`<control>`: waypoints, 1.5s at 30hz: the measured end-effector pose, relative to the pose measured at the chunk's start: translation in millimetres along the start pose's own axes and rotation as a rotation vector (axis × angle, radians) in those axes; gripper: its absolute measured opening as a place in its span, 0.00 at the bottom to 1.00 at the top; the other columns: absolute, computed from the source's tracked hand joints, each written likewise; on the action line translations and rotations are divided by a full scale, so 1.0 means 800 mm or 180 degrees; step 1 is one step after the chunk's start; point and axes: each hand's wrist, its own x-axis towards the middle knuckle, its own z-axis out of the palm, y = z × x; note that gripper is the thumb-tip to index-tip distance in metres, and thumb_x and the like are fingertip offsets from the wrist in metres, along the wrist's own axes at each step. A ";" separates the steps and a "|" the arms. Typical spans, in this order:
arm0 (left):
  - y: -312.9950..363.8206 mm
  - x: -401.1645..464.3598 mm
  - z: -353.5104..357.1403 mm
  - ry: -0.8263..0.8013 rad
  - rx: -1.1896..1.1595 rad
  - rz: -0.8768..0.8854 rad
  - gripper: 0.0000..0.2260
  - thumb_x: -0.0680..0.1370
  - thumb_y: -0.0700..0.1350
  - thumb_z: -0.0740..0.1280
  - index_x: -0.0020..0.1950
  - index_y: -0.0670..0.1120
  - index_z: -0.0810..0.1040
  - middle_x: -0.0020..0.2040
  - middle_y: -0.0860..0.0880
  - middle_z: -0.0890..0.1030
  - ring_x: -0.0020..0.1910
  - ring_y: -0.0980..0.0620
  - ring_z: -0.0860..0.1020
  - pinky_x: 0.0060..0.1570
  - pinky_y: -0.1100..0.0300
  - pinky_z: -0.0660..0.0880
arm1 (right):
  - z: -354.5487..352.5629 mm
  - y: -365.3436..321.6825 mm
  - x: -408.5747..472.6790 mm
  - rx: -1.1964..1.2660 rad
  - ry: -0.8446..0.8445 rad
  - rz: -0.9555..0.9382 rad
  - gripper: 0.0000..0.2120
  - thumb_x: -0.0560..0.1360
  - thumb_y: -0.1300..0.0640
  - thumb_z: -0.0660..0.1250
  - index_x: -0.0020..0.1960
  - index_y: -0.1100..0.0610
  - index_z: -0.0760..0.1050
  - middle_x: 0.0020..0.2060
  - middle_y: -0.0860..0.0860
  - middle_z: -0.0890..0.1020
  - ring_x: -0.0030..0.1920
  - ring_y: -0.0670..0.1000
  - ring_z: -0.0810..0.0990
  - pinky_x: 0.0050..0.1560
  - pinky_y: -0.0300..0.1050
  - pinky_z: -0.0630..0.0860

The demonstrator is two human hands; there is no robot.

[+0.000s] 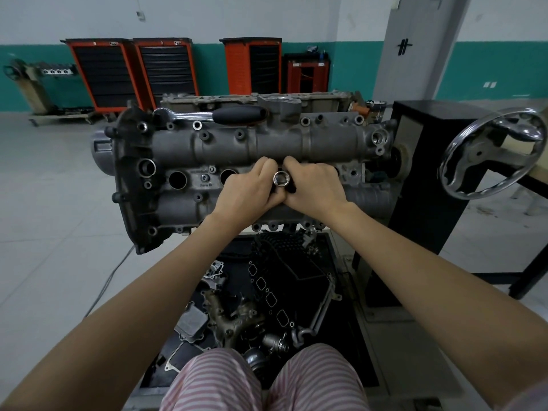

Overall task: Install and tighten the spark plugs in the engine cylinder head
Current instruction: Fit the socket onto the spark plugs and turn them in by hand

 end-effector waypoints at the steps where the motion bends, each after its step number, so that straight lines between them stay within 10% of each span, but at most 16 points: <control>1: 0.000 0.000 0.000 0.0015 -0.0001 0.0024 0.16 0.73 0.49 0.57 0.38 0.36 0.72 0.34 0.40 0.74 0.18 0.42 0.69 0.20 0.61 0.61 | -0.001 0.000 0.000 0.0007 0.0093 -0.0025 0.10 0.65 0.57 0.70 0.40 0.61 0.73 0.28 0.58 0.79 0.28 0.62 0.77 0.30 0.44 0.62; 17: -0.004 -0.001 0.004 0.0048 0.0134 0.0084 0.16 0.74 0.49 0.58 0.38 0.36 0.72 0.34 0.41 0.75 0.19 0.43 0.70 0.19 0.62 0.60 | -0.001 0.000 0.000 0.0143 -0.0030 0.0056 0.07 0.67 0.56 0.67 0.40 0.59 0.72 0.32 0.57 0.80 0.34 0.62 0.78 0.33 0.45 0.62; 25: -0.001 0.000 0.002 0.0123 0.0070 0.0168 0.16 0.74 0.50 0.58 0.37 0.36 0.71 0.33 0.42 0.73 0.19 0.44 0.68 0.21 0.64 0.57 | -0.004 -0.004 -0.001 -0.0132 0.0199 -0.0096 0.11 0.58 0.60 0.75 0.34 0.60 0.73 0.23 0.56 0.77 0.21 0.60 0.74 0.29 0.39 0.59; 45: -0.003 0.001 0.004 0.0147 -0.0005 0.0095 0.15 0.73 0.50 0.59 0.38 0.37 0.71 0.34 0.42 0.74 0.20 0.43 0.69 0.20 0.62 0.60 | 0.000 0.001 0.000 -0.0128 -0.0223 -0.0062 0.06 0.70 0.55 0.65 0.41 0.58 0.74 0.34 0.58 0.81 0.35 0.63 0.78 0.32 0.46 0.61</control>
